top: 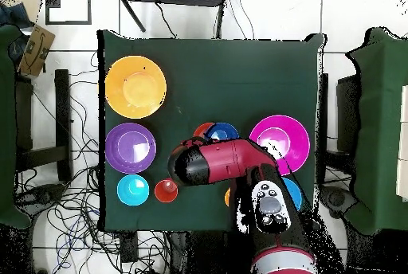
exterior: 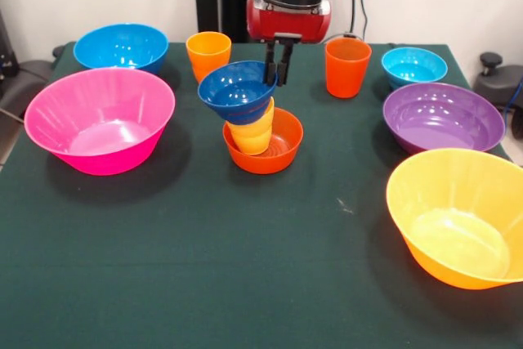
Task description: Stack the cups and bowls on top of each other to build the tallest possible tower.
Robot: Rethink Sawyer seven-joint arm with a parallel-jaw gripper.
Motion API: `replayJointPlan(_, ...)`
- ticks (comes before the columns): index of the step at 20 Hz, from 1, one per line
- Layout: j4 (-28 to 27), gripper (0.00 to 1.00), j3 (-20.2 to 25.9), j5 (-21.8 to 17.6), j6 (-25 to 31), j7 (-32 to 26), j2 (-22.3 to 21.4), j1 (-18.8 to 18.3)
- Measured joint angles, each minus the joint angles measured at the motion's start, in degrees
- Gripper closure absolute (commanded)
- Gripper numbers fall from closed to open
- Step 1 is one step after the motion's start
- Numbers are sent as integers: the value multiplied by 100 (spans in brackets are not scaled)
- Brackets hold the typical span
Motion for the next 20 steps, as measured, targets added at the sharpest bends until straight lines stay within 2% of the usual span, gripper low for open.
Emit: replayJointPlan(20, 0, 100, 17, 94, 1, 0, 0, 0)
